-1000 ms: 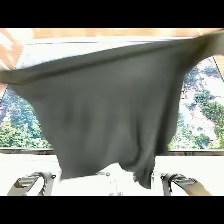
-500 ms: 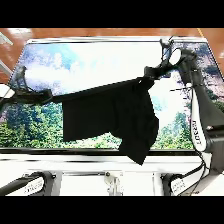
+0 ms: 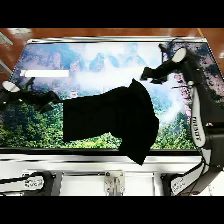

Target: Fold the shirts.

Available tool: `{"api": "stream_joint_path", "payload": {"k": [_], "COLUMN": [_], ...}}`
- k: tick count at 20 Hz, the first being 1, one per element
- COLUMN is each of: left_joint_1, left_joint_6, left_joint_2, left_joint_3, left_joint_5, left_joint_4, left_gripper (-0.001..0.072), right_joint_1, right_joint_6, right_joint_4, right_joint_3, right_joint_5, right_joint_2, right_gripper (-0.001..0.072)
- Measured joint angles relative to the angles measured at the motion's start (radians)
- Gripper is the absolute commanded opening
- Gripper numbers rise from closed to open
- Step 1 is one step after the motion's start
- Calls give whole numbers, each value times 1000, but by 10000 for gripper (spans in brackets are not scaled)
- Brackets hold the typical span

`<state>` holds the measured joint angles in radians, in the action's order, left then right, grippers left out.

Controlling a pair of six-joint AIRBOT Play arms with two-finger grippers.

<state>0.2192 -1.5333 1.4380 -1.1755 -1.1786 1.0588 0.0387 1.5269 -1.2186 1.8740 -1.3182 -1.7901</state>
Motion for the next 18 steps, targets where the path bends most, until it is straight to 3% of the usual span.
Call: {"api": "stream_joint_path", "payload": {"k": [2, 4, 8, 12, 17, 18], "left_joint_1": [78, 147, 222, 221, 151, 135], "left_joint_6": [47, 89, 151, 235, 277, 279], "left_joint_2": [-16, -50, -121, -140, -113, -106], "left_joint_3": [-24, 22, 291, 512, 600, 606], "left_joint_5": [-146, -241, -226, -90, -5, 3], "left_joint_4": [43, 66, 28, -102, -197, -216], "left_gripper": [592, 712, 711, 709, 704, 615], "right_joint_1": [-69, -166, -360, -454, -484, -487], "right_joint_6": [-36, -58, -65, -76, -92, -95], "right_joint_4": [-94, -132, -18, 58, 79, 85], "right_joint_3": [11, -10, -211, -449, -579, -587], "right_joint_5": [-147, -293, -394, -340, -293, -288], "right_joint_2": [53, 95, 222, 348, 399, 402], "right_gripper": [691, 691, 691, 690, 691, 691]}}
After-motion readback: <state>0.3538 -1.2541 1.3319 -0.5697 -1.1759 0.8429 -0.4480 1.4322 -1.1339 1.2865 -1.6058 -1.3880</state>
